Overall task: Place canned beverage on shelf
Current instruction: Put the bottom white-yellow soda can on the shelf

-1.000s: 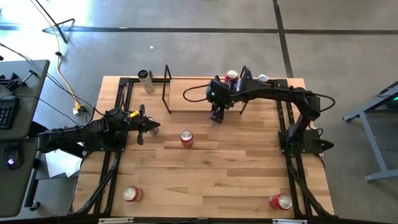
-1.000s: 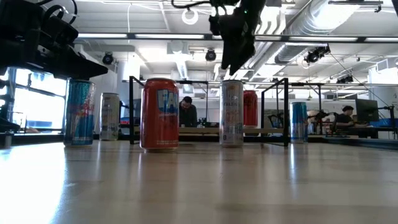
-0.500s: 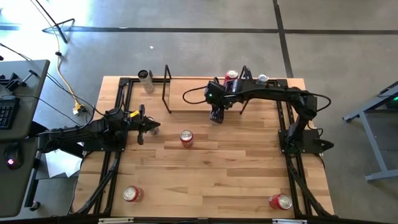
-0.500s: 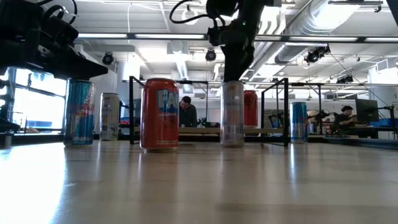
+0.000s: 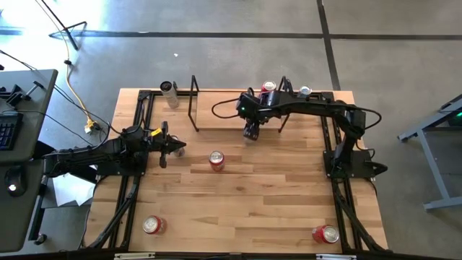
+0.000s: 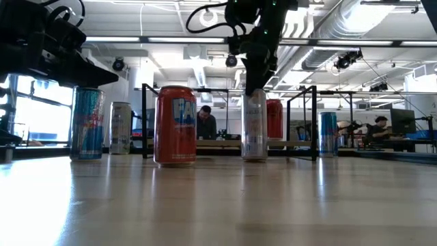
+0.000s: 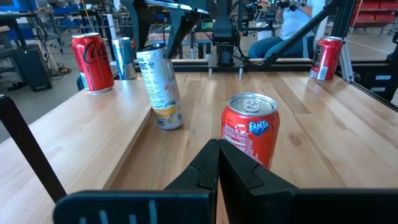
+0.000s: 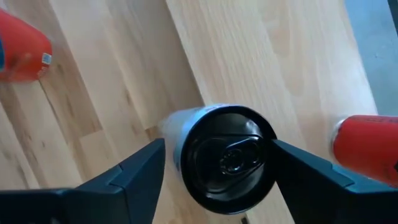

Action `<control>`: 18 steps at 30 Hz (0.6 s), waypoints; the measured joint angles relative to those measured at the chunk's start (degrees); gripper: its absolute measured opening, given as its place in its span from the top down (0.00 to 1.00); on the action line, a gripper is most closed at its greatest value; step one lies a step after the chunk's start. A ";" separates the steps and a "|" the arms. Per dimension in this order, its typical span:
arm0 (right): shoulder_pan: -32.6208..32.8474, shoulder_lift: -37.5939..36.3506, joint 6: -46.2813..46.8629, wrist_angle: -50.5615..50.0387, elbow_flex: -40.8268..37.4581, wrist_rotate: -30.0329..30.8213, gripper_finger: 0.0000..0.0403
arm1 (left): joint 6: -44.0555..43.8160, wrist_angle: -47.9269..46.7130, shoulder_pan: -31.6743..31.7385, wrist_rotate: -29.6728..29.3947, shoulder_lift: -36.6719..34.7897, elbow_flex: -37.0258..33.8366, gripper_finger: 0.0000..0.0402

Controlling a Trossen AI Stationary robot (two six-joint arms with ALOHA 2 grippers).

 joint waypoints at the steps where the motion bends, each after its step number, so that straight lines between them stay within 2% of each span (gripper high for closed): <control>1: 0.07 -0.05 0.24 -0.09 0.00 -0.22 0.35 | 0.00 -0.01 0.00 0.00 0.00 0.00 1.00; 11: 2.87 -0.09 2.89 -0.95 0.08 0.22 0.36 | -0.28 -0.04 0.00 0.02 0.00 0.00 1.00; 18: 4.82 0.56 4.31 -5.63 6.39 -0.72 0.36 | -0.31 -0.05 0.00 0.02 0.00 0.00 1.00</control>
